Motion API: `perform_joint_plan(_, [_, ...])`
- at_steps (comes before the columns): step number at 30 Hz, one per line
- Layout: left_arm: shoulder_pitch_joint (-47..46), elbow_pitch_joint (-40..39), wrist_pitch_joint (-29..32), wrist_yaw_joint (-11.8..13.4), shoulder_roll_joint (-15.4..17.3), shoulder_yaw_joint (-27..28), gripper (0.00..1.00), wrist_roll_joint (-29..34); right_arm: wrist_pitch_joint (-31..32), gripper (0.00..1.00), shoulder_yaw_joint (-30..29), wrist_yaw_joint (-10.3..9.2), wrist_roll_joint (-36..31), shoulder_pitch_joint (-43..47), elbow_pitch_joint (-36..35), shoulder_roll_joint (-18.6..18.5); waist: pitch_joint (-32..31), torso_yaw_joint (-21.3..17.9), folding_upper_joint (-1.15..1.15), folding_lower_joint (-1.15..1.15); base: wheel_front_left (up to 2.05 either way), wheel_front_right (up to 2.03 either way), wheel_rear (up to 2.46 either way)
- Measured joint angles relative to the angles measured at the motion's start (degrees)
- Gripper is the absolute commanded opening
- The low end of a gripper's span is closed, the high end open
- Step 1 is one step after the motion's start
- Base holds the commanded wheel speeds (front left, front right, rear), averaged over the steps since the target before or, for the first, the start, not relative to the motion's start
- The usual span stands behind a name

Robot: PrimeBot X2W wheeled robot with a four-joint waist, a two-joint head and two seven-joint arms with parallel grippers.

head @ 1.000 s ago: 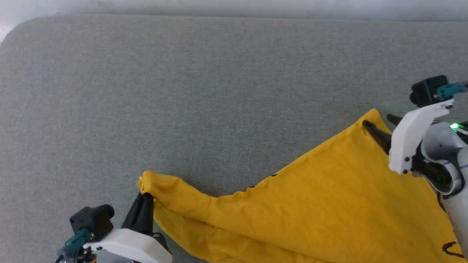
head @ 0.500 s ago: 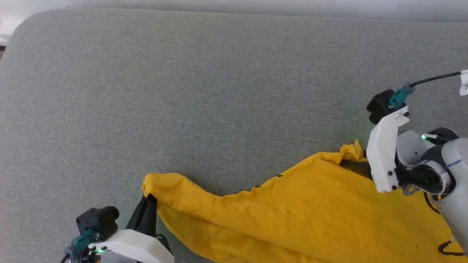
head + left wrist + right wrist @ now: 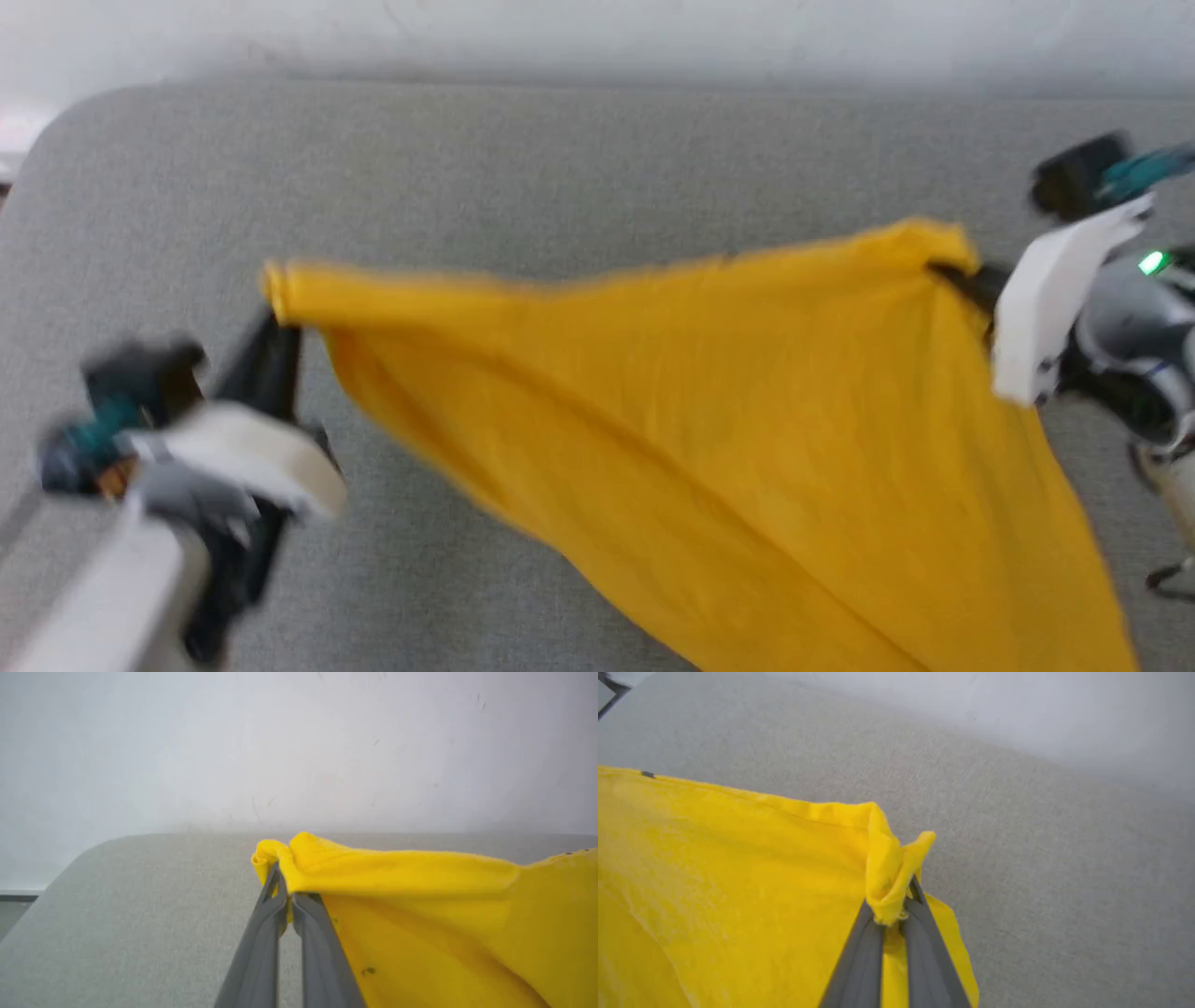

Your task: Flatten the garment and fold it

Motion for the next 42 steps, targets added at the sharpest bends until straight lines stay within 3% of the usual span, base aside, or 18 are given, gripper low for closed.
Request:
perform_joint_plan(5, [-16.0,1.8,4.8,-3.3,3.2,0.5,0.00,1.9,-4.9,0.00,-5.6,0.01,-3.2,-5.9,2.3,0.6,-2.3,-1.7,0.00,-0.01,0.00,0.00,0.00])
perform_joint_plan(10, [-33.3,11.0,6.8,-6.5,2.0,0.4,0.00,2.3,-9.7,0.00,-8.5,0.08,-8.4,-15.7,4.9,1.7,-2.2,-3.9,0.00,-0.01,0.00,0.00,0.00])
perform_joint_plan(18, [-57.9,29.8,0.2,-8.9,-1.6,-0.2,0.00,7.1,-21.7,0.00,-10.1,0.11,-16.1,-34.1,10.1,3.4,3.0,-6.0,0.00,0.01,0.00,0.00,0.00])
perform_joint_plan(23, [-68.4,37.6,-3.6,-10.4,-2.9,-0.8,0.00,9.0,-25.7,0.00,-8.9,0.11,-18.5,-43.6,14.2,3.2,6.9,-6.7,0.00,0.01,0.00,0.00,0.00])
perform_joint_plan(33, [-71.4,48.7,-9.4,-12.9,-6.4,-1.2,0.00,7.8,-29.6,0.00,-1.7,0.10,-16.7,-47.0,22.9,3.4,14.3,-6.7,0.00,0.01,0.00,0.00,0.00])
perform_joint_plan(42, [-57.8,55.8,-13.6,-15.0,-10.9,-0.2,0.00,2.4,-35.1,0.00,5.1,0.08,-11.3,-36.0,28.8,5.3,15.1,-5.3,0.00,0.00,0.00,0.00,0.00])
